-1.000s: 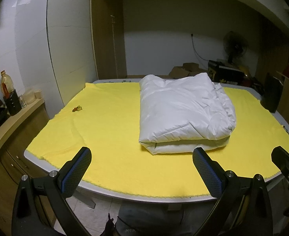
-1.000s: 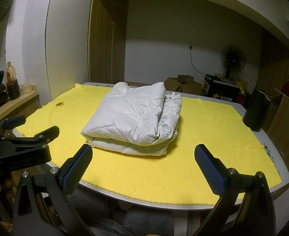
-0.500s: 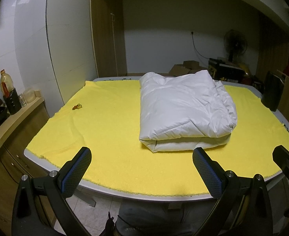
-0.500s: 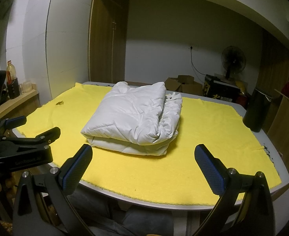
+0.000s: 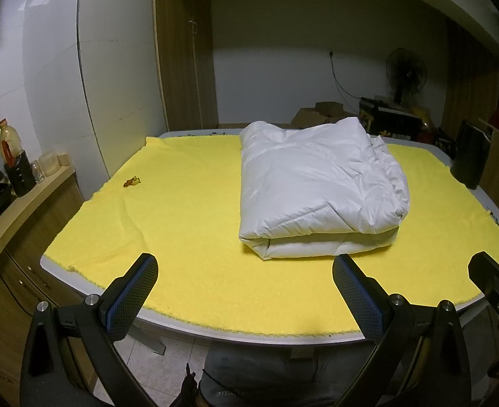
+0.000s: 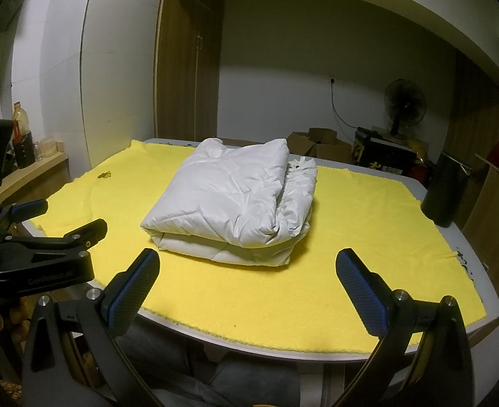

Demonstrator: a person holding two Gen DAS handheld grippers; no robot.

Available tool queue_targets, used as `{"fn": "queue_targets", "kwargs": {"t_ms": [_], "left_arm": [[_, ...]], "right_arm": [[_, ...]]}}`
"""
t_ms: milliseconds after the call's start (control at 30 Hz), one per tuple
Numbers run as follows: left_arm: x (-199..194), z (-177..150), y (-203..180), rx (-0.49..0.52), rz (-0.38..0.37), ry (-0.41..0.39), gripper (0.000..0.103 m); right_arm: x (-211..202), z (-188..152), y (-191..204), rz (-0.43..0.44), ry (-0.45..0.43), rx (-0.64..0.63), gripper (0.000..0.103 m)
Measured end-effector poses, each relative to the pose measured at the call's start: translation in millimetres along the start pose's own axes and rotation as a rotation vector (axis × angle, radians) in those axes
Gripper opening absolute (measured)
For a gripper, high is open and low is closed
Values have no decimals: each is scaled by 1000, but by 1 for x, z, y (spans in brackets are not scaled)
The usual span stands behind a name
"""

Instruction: Fold large clothes

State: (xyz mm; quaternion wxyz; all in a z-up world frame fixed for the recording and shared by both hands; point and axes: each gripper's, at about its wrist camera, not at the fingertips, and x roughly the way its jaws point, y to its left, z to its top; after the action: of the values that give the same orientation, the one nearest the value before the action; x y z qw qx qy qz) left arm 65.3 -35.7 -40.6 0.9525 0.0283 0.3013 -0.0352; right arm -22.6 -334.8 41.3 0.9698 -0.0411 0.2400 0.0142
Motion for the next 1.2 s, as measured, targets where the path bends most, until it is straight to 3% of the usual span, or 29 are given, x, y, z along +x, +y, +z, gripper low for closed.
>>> {"fn": "queue_targets", "kwargs": {"t_ms": [1200], "left_arm": [[0, -2, 0, 2, -7, 6, 103]], "right_arm": [[0, -2, 1, 0, 0, -6, 103]]}}
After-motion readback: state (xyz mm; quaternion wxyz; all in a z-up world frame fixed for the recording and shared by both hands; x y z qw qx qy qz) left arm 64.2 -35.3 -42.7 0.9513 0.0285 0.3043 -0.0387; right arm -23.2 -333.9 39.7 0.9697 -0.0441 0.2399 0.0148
